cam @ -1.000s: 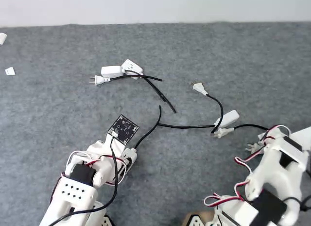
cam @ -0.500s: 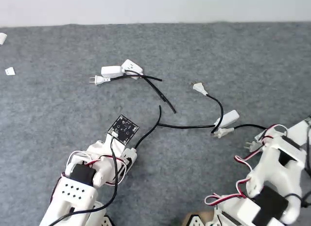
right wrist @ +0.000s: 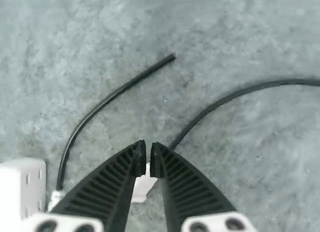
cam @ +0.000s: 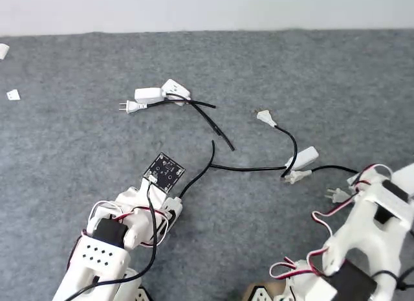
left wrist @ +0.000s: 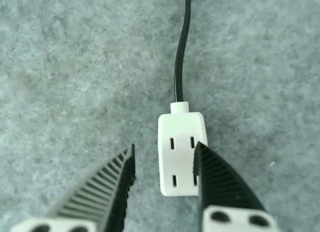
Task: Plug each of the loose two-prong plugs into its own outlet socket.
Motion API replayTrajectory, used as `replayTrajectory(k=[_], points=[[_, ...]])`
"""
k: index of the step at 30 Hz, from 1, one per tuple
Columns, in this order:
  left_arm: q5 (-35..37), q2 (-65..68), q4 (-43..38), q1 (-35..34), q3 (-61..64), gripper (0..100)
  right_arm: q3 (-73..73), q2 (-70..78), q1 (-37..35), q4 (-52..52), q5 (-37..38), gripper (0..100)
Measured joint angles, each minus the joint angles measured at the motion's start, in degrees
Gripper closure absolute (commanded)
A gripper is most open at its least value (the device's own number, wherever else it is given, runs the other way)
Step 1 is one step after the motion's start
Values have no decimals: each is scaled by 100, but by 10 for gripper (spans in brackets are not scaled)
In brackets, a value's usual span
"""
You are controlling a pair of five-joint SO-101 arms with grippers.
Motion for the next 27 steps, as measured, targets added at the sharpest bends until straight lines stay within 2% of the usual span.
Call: replayTrajectory(k=[4,9,17,27], points=[[9,0,0,0,97,819,26,-9,9,176,-88,961],[0,0,0,0,105,819,9,501,9,-62,0,894],[0,0,0,0,105,819,-1020,1415,-9,659,-9,908],[0,0,0,0,105,819,-1169,1679,-114,818,-9,908]])
